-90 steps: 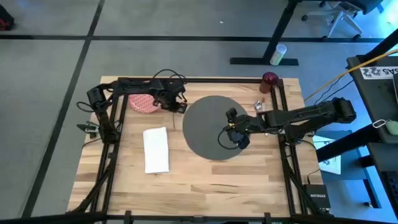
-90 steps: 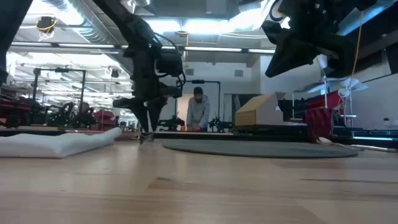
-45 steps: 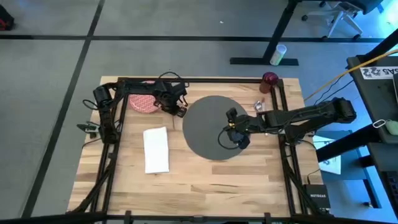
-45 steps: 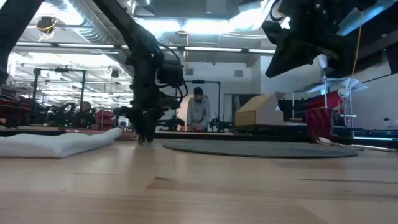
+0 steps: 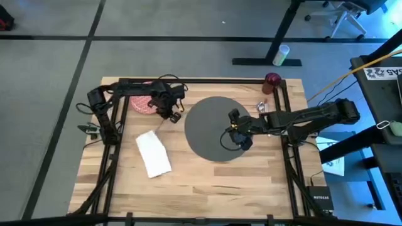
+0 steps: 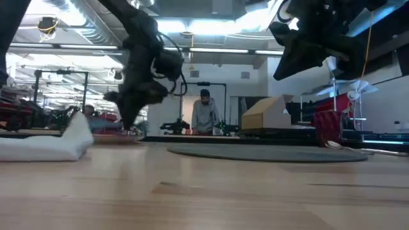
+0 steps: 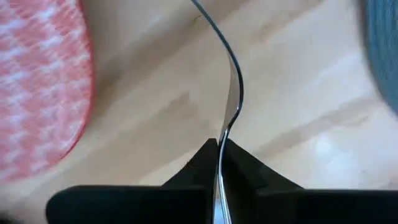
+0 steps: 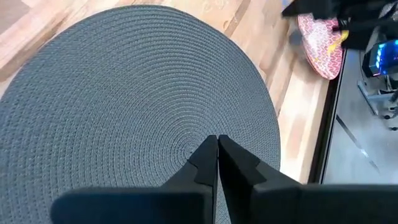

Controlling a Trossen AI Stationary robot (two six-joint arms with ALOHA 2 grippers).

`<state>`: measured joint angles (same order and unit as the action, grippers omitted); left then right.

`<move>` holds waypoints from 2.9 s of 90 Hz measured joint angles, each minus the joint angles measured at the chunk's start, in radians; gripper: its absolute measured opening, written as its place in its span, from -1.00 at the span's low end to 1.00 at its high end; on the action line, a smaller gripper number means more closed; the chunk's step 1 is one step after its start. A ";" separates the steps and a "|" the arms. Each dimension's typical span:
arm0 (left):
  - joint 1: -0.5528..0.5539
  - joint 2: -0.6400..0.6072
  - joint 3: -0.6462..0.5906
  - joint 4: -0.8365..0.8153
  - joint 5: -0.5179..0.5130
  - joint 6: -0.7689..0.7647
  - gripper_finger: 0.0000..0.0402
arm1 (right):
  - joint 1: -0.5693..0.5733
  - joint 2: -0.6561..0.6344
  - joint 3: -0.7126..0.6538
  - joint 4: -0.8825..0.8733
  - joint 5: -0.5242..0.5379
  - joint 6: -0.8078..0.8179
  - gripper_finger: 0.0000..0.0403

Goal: Set table place
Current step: Put the silver fork on the table white napkin

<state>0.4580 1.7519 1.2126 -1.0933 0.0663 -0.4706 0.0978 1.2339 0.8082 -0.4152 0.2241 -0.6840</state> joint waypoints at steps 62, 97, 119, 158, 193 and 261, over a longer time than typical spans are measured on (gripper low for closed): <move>-0.319 -0.276 0.070 -0.397 -0.071 -0.618 -1.00 | 0.000 0.000 0.000 0.002 0.010 -0.002 -1.00; -0.589 -0.206 0.019 -0.384 -0.022 -1.170 -1.00 | 0.000 0.000 0.000 0.059 0.053 0.024 -1.00; -0.652 -0.063 0.019 -0.349 0.066 -1.225 -1.00 | 0.000 0.000 0.000 0.053 0.052 0.059 -1.00; -0.620 0.101 0.019 -0.264 0.089 -1.174 -1.00 | 0.000 0.000 0.000 0.048 0.010 0.105 -1.00; -0.581 0.138 0.019 -0.259 0.096 -1.128 -1.00 | 0.000 0.000 0.000 0.051 0.000 0.104 -1.00; -0.595 0.138 -0.076 -0.162 0.108 -1.272 -0.94 | 0.000 0.000 0.000 0.056 0.000 0.104 -1.00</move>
<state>-0.1368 1.8896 1.1362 -1.2552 0.1738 -1.7427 0.0982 1.2339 0.8082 -0.3588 0.2241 -0.5804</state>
